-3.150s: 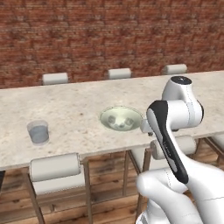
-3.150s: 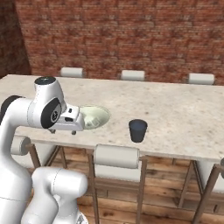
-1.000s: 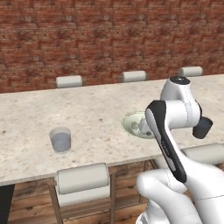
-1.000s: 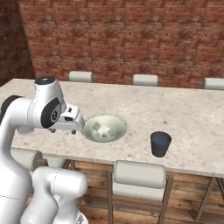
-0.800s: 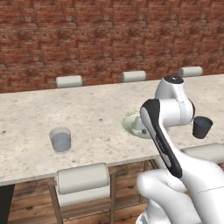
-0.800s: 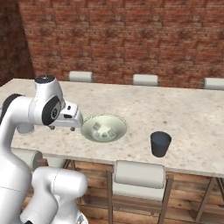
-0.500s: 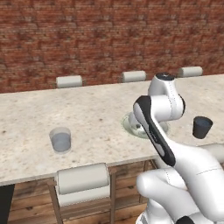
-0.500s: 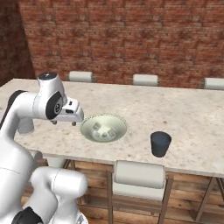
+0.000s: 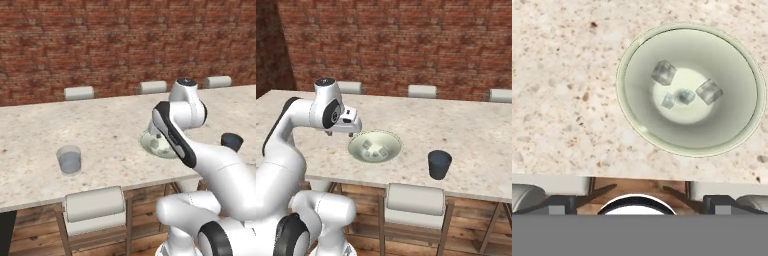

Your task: There are four ice cubes in the ice bowl. Place two ice cubes in each glass of water.

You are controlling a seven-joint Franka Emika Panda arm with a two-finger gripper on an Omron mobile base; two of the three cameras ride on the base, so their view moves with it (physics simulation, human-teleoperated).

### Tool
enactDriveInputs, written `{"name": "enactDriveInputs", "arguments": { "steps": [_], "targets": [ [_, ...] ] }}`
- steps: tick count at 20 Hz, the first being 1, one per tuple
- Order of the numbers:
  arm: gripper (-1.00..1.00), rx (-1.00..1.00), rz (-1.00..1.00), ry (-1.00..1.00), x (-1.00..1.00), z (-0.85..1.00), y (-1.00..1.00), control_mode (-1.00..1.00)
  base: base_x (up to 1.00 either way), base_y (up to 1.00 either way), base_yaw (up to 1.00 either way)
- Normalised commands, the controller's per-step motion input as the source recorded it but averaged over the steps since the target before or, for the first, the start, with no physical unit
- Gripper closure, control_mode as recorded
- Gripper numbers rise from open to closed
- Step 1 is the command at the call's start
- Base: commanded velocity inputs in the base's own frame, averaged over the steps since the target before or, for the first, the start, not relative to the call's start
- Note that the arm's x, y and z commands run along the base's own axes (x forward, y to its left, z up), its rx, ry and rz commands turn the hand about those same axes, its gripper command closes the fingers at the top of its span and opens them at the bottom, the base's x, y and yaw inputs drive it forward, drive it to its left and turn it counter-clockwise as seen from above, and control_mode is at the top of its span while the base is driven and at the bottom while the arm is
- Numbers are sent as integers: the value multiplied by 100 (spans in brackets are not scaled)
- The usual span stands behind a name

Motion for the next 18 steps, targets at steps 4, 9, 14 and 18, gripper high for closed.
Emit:
{"name": "enactDriveInputs", "arguments": {
  "steps": [4,9,14,18],
  "targets": [
    [-100,1,0,0,32,-9,-40,-100,0,0,0],
    [-100,1,0,0,33,-8,-35,-100,0,0,0],
    [-100,1,0,0,23,-8,-37,-100,0,0,0],
    [-100,0,0,0,21,-13,-19,-100,0,0,0]
  ]
}}
